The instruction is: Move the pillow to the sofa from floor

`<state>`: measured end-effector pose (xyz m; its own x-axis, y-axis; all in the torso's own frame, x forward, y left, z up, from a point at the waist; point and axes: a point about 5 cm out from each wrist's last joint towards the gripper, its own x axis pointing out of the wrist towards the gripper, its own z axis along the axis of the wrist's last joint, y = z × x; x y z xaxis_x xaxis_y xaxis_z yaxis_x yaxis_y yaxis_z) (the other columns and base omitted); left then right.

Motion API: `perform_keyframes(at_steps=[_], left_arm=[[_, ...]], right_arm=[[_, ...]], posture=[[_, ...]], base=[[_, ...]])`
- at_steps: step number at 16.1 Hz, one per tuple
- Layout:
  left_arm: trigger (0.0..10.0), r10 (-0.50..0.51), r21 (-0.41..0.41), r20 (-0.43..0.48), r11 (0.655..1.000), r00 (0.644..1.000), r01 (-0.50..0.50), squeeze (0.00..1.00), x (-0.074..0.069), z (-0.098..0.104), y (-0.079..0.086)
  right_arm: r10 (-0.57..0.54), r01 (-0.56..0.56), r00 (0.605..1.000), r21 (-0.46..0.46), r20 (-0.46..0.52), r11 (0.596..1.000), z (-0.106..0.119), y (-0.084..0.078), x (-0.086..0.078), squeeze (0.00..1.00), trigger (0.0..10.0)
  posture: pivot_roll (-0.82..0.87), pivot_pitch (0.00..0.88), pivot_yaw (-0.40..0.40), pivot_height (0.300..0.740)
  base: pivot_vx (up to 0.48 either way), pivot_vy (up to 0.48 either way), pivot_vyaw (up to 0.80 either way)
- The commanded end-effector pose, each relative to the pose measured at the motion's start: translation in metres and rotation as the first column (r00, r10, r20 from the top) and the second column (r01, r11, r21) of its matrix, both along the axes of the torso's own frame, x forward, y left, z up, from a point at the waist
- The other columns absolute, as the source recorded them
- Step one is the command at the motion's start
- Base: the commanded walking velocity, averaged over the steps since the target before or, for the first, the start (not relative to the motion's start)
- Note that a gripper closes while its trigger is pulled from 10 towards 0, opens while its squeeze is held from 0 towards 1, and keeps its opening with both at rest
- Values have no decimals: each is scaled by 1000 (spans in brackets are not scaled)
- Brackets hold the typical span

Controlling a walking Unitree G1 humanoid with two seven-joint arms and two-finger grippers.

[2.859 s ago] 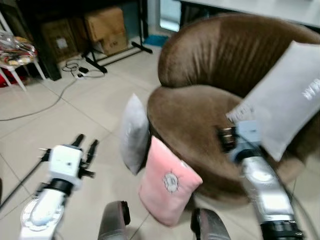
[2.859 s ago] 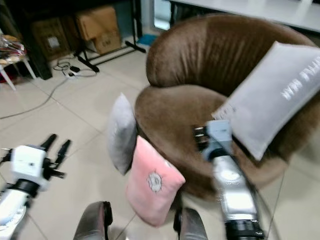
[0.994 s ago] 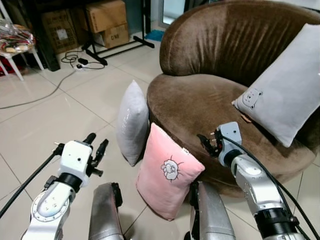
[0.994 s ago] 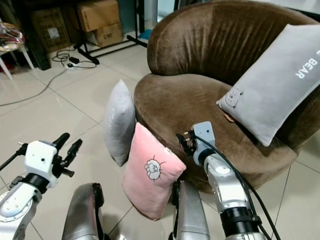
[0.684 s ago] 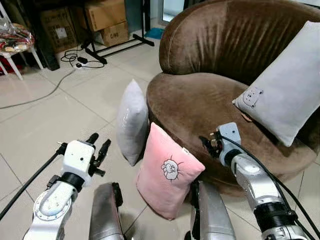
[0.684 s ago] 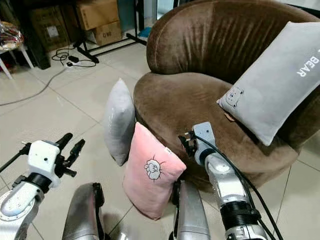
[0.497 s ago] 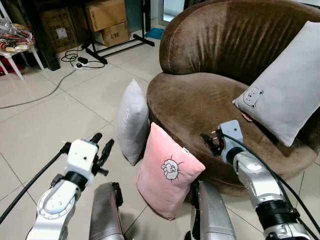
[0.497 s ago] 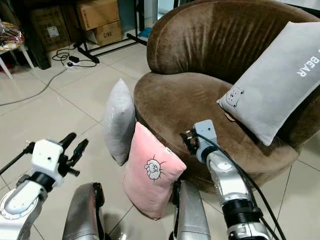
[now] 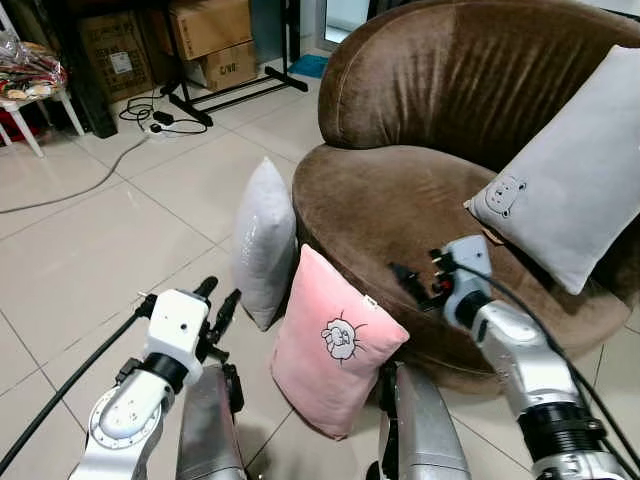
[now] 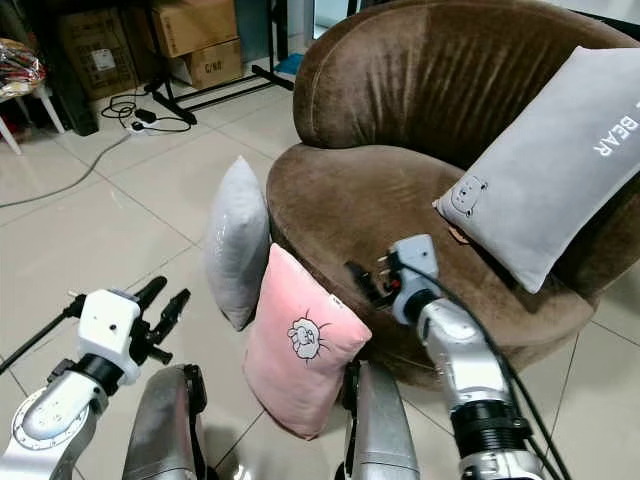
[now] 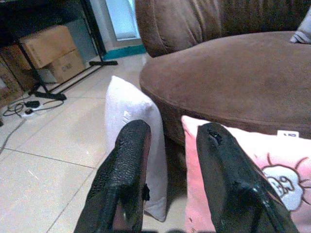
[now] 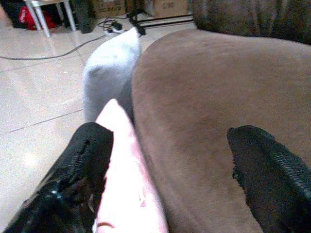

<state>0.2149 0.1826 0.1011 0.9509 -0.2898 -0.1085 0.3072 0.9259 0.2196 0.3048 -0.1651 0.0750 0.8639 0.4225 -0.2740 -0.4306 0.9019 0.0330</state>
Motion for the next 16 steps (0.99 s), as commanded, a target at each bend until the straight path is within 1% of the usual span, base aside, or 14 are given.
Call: perform_keyframes(at_steps=[1, 3, 4, 6, 7, 8, 10, 12, 13, 14, 16], left_arm=[[10000, -29, 2, -7, 1000, 1000, 29, 0, -4, 2, -4], [10000, -66, 7, -39, 998, 997, 66, 0, -9, -2, -8], [10000, -94, 16, -57, 995, 994, 95, 0, -14, -2, -8], [10000, -105, 16, -71, 994, 992, 106, 0, -17, -1, -5], [10000, -118, 28, -96, 992, 988, 121, 0, -21, -2, -2], [10000, -134, 25, -117, 990, 984, 137, 0, -26, -1, -2], [10000, -165, 10, -138, 986, 977, 168, 0, -31, 1, -4], [10000, -188, 12, -147, 981, 971, 192, 0, -36, 5, -3], [10000, -195, 18, -155, 980, 968, 200, 0, -40, 8, -1], [10000, -196, 26, -162, 979, 967, 203, 0, -43, 11, 3], [10000, -199, 36, -179, 977, 963, 209, 0, -49, 17, 10]], right_arm=[[38, -40, 997, -24, -72, 999, -16, 9, -6, 1000, 10000], [75, -87, 984, -72, -160, 994, -37, 23, -14, 1000, 10000], [86, -108, 973, -92, -214, 990, -50, 35, -20, 1000, 10000], [96, -125, 966, -107, -240, 986, -57, 46, -22, 1000, 10000], [89, -129, 957, -129, -276, 983, -65, 57, -21, 1000, 10000], [80, -124, 954, -139, -290, 982, -69, 64, -19, 1000, 10000], [26, -66, 967, -151, -255, 986, -67, 69, -11, 1000, 10000], [-29, -5, 974, -145, -226, 989, -63, 70, -5, 1000, 10000], [-48, 3, 973, -195, -226, 981, -67, 69, -5, 353, 10000], [-73, 16, 972, -245, -223, 969, -70, 68, -4, 0, 10000], [-138, 73, 967, -285, -215, 956, -71, 64, -2, 0, 10000]], posture=[[-101, 0, 5, 480], [-90, 0, 6, 480], [-80, 0, 12, 480], [-75, 0, 11, 480], [-38, 0, -1, 480], [-13, 6, -6, 480], [5, 21, -12, 480], [21, 40, -15, 480], [32, 51, -13, 480], [39, 64, -9, 480], [50, 91, 1, 480]], base=[[0, 0, 0], [0, 0, 0], [0, 0, 0], [0, 0, 0], [0, 0, 0], [0, 0, 0], [0, 0, 0], [0, 0, 0], [0, 0, 0], [0, 0, 0], [0, 0, 0]])
